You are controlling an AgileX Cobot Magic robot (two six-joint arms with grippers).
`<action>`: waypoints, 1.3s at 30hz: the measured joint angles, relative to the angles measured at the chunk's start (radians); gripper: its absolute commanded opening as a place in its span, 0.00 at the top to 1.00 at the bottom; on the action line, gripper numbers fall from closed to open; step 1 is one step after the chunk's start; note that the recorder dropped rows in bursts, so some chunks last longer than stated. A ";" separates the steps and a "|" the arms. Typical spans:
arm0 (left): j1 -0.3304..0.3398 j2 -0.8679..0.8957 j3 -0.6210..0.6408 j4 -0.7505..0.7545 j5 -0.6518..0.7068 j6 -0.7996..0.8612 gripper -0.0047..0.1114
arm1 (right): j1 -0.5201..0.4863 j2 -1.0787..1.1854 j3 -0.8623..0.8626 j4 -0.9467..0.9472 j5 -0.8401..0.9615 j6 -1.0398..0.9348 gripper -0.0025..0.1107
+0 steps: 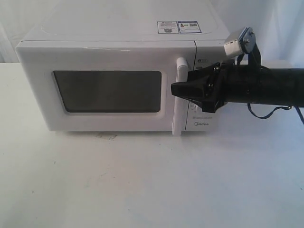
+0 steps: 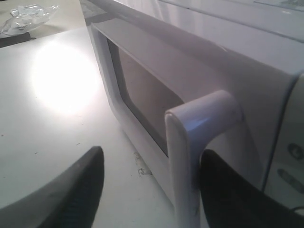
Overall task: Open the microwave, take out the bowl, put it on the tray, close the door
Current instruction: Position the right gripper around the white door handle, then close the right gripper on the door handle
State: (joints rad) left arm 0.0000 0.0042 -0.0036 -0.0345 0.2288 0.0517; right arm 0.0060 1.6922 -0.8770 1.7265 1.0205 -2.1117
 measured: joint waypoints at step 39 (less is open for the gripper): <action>0.000 0.000 0.000 0.000 0.000 0.000 0.96 | 0.014 0.007 -0.031 -0.017 -0.092 0.332 0.52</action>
State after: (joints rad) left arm 0.0000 0.0042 -0.0036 -0.0345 0.2288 0.0517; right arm 0.0202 1.6995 -0.9083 1.7099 0.9288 -1.7793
